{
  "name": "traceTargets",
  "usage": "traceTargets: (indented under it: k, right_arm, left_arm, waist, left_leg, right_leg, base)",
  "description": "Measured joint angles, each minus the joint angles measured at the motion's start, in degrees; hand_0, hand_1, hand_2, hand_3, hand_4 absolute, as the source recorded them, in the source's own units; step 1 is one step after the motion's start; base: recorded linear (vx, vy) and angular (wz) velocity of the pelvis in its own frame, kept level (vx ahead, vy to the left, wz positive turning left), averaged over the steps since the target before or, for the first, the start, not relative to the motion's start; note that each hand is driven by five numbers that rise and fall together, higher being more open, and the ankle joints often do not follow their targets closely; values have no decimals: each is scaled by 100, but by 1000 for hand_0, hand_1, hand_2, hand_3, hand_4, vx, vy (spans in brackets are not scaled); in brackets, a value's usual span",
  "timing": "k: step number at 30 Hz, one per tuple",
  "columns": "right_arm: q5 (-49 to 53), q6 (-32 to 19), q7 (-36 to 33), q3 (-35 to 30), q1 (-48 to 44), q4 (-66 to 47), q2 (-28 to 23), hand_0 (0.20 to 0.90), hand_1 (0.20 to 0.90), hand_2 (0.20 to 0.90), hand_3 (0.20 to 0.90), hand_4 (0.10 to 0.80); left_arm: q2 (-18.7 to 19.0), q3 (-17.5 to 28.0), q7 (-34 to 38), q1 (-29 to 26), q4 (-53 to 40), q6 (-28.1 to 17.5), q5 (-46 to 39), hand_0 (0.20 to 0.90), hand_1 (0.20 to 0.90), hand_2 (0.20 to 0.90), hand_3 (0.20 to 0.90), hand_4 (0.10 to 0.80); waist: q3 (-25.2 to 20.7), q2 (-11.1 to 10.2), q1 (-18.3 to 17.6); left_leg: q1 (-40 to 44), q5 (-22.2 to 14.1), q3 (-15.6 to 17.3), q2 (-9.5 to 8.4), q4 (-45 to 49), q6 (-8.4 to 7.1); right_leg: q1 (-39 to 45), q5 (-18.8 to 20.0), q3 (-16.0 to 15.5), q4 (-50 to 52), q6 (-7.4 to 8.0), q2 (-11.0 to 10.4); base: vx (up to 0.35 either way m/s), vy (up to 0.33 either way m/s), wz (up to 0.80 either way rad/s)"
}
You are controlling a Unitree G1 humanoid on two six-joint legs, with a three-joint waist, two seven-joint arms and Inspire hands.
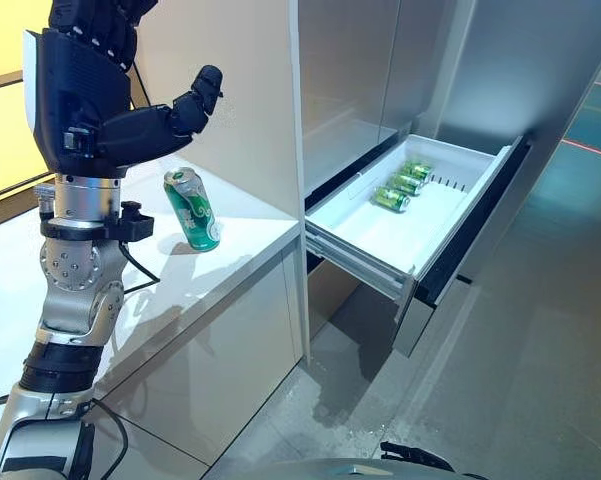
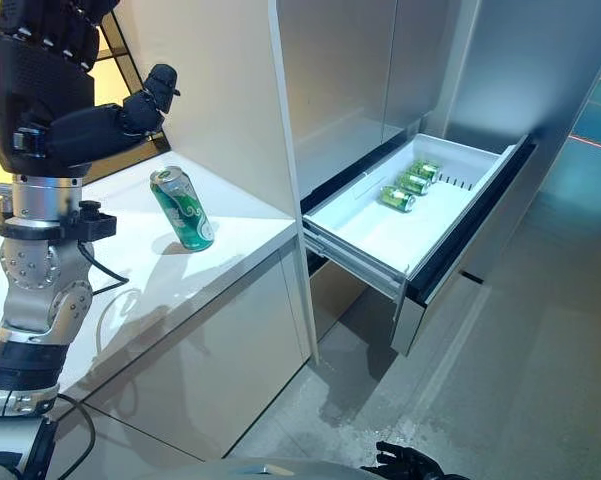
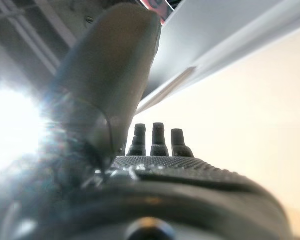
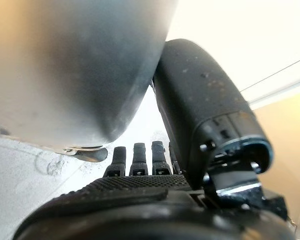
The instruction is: Put drinks into fridge and close the fridge
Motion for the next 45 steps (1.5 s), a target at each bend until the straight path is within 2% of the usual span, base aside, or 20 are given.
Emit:
traceTargets:
  k: [5, 10, 14, 26, 45]
  right_arm:
    - [1, 25, -2, 10, -23, -4, -12, 900, 900, 900, 900, 800]
    - [1, 122, -3, 9, -43, -18, -16, 900, 900, 900, 900, 800]
    - [-3, 134, -3, 9, -52, -19, -16, 900, 900, 900, 900, 800]
    - [-15, 235, 2, 1, -76, -123, -18, 900, 900, 900, 900, 800]
    - [-125, 329, 29, -18, -87, -214, -44, 900, 900, 900, 900, 800]
  left_arm:
    - [83, -58, 435, -13, 686, 316, 143, 900, 900, 900, 900, 800]
    - [85, -59, 465, -1, 1415, 600, -79, 900, 900, 900, 900, 800]
    - [85, -59, 459, 3, 1718, 644, -327, 900, 900, 900, 900, 800]
    - [71, -59, 7, 15, 1996, 1035, -1155, 900, 900, 900, 900, 800]
    - [36, -79, -396, 231, 2606, 1358, -1095, 900, 900, 900, 900, 800]
  waist:
    - [6, 54, -19]
    - [27, 52, -13]
    - [50, 47, 2]
    - [211, 12, 6]
    - [276, 41, -85]
  left_leg:
    - [20, 1, 2, 10, 0, -2]
    - [25, 1, 4, 8, 0, -2]
    - [37, 1, 1, 7, 1, -2]
    - [58, 1, 1, 6, 1, -3]
    - [128, -5, 6, 8, -1, -9]
  right_leg:
    - [20, 0, 0, 0, 0, 9]
    - [25, 0, 0, 0, 0, 6]
    - [37, 0, -1, 0, 0, 6]
    - [60, 0, -3, 1, 0, 5]
    - [135, -1, -2, 0, 0, 5]
  base:
    - [0, 0, 0]
    - [0, 0, 0]
    - [0, 0, 0]
    - [0, 0, 0]
    - [0, 0, 0]
